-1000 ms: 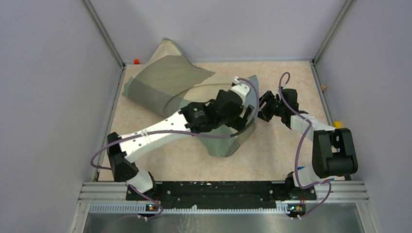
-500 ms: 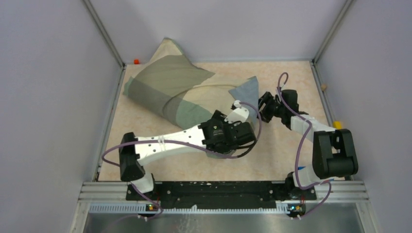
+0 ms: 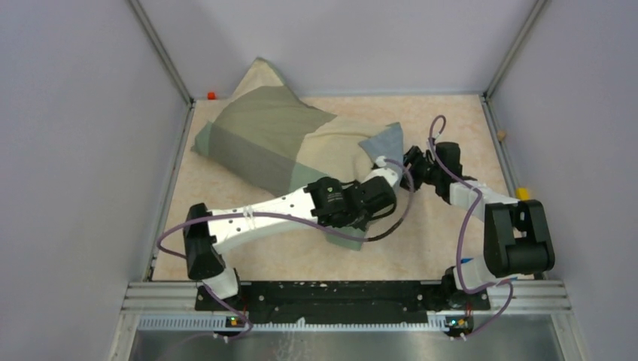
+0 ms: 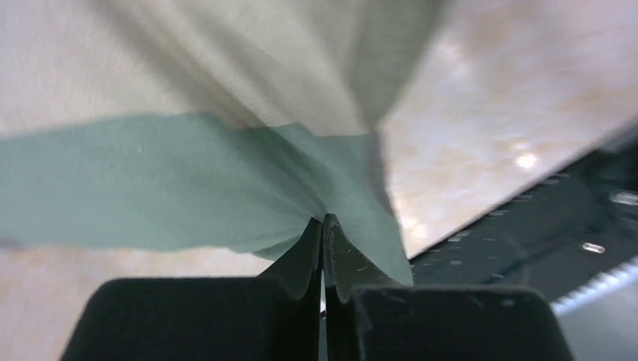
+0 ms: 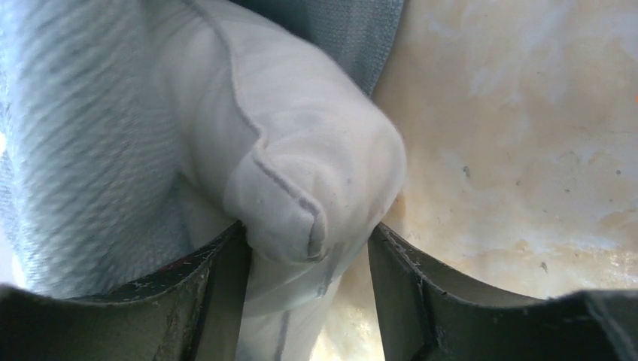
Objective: Put the pillow into the pillowcase
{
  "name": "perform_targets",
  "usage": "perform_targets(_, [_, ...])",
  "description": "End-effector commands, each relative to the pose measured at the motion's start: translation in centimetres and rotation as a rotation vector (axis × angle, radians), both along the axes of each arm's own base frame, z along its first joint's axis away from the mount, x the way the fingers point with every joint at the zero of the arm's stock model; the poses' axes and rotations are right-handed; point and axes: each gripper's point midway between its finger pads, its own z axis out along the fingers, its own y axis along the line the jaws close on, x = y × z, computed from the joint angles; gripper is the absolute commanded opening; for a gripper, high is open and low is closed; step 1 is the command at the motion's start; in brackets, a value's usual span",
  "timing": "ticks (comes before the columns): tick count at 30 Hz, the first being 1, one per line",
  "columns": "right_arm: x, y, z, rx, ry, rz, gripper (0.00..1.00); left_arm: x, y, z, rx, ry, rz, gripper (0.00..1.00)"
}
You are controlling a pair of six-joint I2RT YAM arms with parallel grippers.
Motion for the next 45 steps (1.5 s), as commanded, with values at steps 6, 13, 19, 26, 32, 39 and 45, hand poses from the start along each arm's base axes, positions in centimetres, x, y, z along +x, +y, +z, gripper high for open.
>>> perform_targets(6, [-0.6,0.8,0.2,-0.021,-0.043,-0.044,0.55,-2.9,-15.9,10.5,-0.418,0.021,-0.435,0.0])
perform_targets(13, [-0.9,0.2,1.5,-0.072,-0.068,-0.049,0.64,7.9,-9.1,12.1,-0.545,-0.021,-0.156,0.0])
perform_targets(19, [-1.7,-2.8,4.0,-0.187,-0.103,-0.1,0.67,12.4,-4.7,18.5,-0.591,-0.156,-0.101,0.0])
perform_targets(26, [-2.7,-5.7,10.7,-0.276,-0.233,-0.185,0.68,14.1,-1.4,24.0,-0.652,-0.247,-0.086,0.0])
perform_targets(32, [-5.0,-5.7,18.9,-0.254,-0.493,-0.193,0.73,14.7,-0.4,26.3,-0.694,-0.257,-0.132,0.0])
perform_targets(39, [-5.7,-5.1,21.5,-0.305,-0.684,-0.11,0.77,14.8,-0.6,26.9,-0.722,-0.251,-0.163,0.0])
perform_targets(45, [-2.3,-2.8,19.4,-0.415,-0.783,-0.039,0.77,14.9,-0.3,27.4,-0.735,-0.26,-0.161,0.0])
